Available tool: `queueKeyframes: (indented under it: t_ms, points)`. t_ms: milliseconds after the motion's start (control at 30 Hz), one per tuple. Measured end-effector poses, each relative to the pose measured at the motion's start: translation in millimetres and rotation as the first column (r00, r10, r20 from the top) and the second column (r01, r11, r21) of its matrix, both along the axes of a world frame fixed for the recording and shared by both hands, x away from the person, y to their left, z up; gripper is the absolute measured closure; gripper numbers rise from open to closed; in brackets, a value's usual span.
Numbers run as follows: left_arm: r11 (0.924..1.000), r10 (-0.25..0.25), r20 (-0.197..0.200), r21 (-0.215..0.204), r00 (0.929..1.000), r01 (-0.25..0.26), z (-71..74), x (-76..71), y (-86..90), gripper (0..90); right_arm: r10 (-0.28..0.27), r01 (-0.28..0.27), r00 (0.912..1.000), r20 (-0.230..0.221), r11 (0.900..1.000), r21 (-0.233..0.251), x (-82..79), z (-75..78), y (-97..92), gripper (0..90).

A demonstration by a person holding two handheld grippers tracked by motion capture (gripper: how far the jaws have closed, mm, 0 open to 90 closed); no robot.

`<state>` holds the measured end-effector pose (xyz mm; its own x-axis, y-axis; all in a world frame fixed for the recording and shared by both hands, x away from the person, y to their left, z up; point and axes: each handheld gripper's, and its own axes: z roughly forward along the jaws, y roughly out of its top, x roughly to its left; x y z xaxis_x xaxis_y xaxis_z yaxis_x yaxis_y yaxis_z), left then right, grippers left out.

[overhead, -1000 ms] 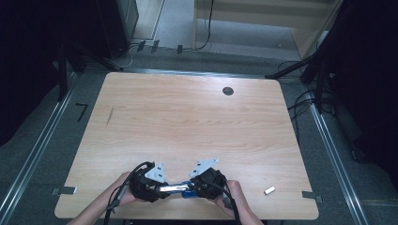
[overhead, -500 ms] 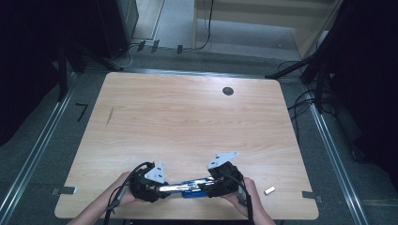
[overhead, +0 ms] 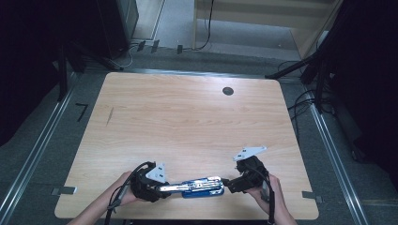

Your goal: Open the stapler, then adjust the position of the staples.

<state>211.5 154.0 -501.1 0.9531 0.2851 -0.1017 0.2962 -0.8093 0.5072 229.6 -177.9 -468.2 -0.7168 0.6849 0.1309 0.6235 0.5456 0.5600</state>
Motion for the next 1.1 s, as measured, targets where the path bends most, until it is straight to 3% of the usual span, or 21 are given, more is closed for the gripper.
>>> queueKeyframes:
  t_ms: [400, 733, 1100]
  points:
    - [1.0000, 0.002, 0.002, 0.005, 1.0000, -0.002, -0.9, -0.2, -2.3, 63.0, -0.087, 0.086, 0.9960, -0.021, 0.9953, -0.045, -1.6, -7.4, -36.4, 12.1]
    - [0.9999, -0.004, 0.008, 0.010, 1.0000, 0.004, -0.9, -0.6, -2.9, 63.1, -0.119, 0.115, 0.9917, -0.049, 0.9901, -0.082, -6.4, -13.8, -54.7, 11.3]
    - [0.9998, -0.011, 0.006, 0.016, 0.9999, 0.011, -1.8, 0.5, -4.6, 63.3, -0.198, 0.188, 0.9771, -0.077, 0.9750, -0.118, -15.4, -19.3, -81.8, 13.2]
